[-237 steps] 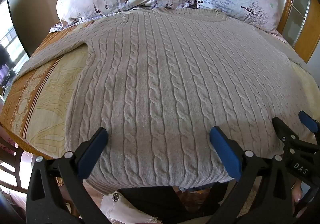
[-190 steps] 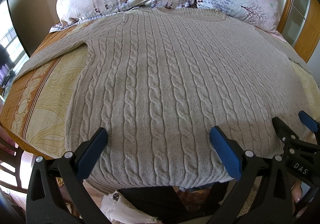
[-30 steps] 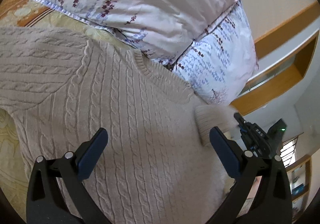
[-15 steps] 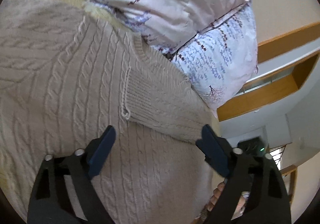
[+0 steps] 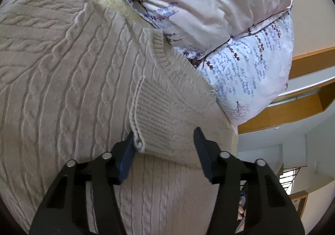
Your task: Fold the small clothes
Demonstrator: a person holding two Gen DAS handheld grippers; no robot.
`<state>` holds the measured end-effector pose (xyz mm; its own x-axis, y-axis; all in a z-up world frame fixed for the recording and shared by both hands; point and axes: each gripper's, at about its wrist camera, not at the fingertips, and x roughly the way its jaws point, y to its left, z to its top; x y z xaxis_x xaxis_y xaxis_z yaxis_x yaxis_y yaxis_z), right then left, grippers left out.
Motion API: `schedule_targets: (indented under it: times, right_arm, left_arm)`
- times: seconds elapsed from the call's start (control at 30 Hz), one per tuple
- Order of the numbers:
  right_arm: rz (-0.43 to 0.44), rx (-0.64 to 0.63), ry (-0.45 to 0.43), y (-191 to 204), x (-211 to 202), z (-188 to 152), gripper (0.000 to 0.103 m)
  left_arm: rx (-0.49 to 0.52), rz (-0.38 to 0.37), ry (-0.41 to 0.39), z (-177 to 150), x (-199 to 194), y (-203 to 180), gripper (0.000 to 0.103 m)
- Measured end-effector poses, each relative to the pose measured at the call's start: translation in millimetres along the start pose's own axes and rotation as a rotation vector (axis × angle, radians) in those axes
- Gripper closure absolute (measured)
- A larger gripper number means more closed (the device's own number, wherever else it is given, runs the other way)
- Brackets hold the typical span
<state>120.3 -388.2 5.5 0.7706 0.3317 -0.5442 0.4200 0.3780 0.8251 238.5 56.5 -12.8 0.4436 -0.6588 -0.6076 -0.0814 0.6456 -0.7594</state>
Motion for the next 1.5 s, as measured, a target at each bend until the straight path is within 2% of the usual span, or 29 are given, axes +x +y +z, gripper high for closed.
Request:
schedule_targets:
  times: [0.07,0.13,0.2,0.23,0.27,0.33,0.47,0.6,0.7,0.73,0.77,0.8,0.83,0.87,0.93,1.0,1.1,1.17,1.23,1.33,1.4,1.47,1.5]
  right_arm:
    - [-0.018,-0.006,-0.028,0.6,-3.2,-0.7,0.065]
    - [-0.035,-0.007,-0.06,-0.4,-6.0,0.8,0.066]
    - [-0.062,-0.021,-0.076,-4.0,-7.1,2.4,0.076]
    - [-0.074,-0.031,-0.079,-4.9,-8.1,1.6,0.091]
    - [-0.08,-0.045,-0.082,-4.2,-9.0,-0.3,0.093]
    - [-0.089,-0.093,-0.099,2.2,-12.5,-5.9,0.094]
    - [-0.131,-0.162,-0.099,10.8,-12.4,-20.0,0.094]
    - [-0.238,-0.238,-0.112,15.9,-5.1,-28.8,0.094]
    - [-0.295,-0.292,-0.121,22.5,-5.3,-34.4,0.094]
    - [-0.317,-0.312,-0.129,26.2,-8.2,-37.2,0.089]
    - [-0.323,-0.322,-0.132,27.3,-10.6,-39.1,0.08]
    - [-0.319,-0.335,-0.139,29.4,-14.8,-42.2,0.073]
    - [-0.316,-0.341,-0.143,30.8,-17.6,-44.5,0.057]
    - [-0.307,-0.35,-0.149,32.9,-20.4,-47.8,0.045]
    - [-0.282,-0.387,-0.156,38.8,-24.6,-56.4,0.042]
    - [-0.25,-0.432,-0.144,46.3,-23.9,-64.2,0.042]
    - [-0.167,-0.512,-0.099,58.1,-16.5,-77.6,0.042]
    - [-0.124,-0.564,-0.064,64.7,-8.7,-86.3,0.042]
    - [-0.093,-0.591,-0.03,69.2,-2.1,-93.8,0.042]
    - [-0.077,-0.612,0.007,72.2,5.3,-101.7,0.042]
    - [-0.07,-0.604,0.02,71.4,5.7,-102.8,0.042]
    - [-0.072,-0.591,0.018,69.5,4.7,-101.5,0.033]
    - [-0.068,-0.585,0.02,68.1,4.0,-101.2,0.032]
  left_arm:
    - [0.007,0.011,0.01,2.7,4.4,-1.5,0.062]
    - [0.028,0.022,0.016,5.1,9.0,-2.2,0.08]
    - [0.054,0.036,0.022,9.0,14.4,-3.4,0.095]
    - [0.071,0.047,0.014,11.1,14.6,-3.9,0.095]
    - [0.088,0.053,0.005,13.6,13.2,-5.2,0.095]
    - [0.132,0.057,-0.014,19.7,7.2,-9.9,0.095]
    - [0.18,0.118,-0.031,25.5,1.3,-10.2,0.095]
    - [0.18,0.174,-0.012,22.0,5.4,-1.7,0.094]
    - [0.197,0.192,-0.025,19.2,1.3,-2.2,0.087]
    - [0.205,0.195,-0.028,17.2,-3.3,-3.3,0.075]
    - [0.213,0.188,-0.032,15.5,-8.7,-4.1,0.068]
    - [0.221,0.179,-0.047,12.3,-19.9,-4.0,0.053]
    - [0.226,0.174,-0.063,9.4,-31.4,-2.4,0.042]
    - [0.231,0.163,-0.087,5.9,-45.4,-0.1,0.04]
    - [0.229,0.144,-0.134,-0.9,-75.7,8.7,0.034]
    - [0.205,0.157,-0.191,-5.6,-105.0,21.4,0.033]
    - [0.118,0.214,-0.301,-13.4,-159.3,59.8,0.034]
    - [0.038,0.235,-0.353,-15.4,-185.3,85.0,0.036]
    - [-0.067,0.263,-0.411,-16.5,-211.2,116.0,0.042]
    - [-0.177,0.279,-0.466,-13.5,-232.4,147.1,0.045]
    - [-0.243,0.259,-0.49,-10.8,-240.3,162.4,0.045]
    - [-0.314,0.233,-0.515,-6.7,-247.4,177.1,0.045]
    - [-0.346,0.206,-0.53,-3.7,-251.2,183.4,0.046]
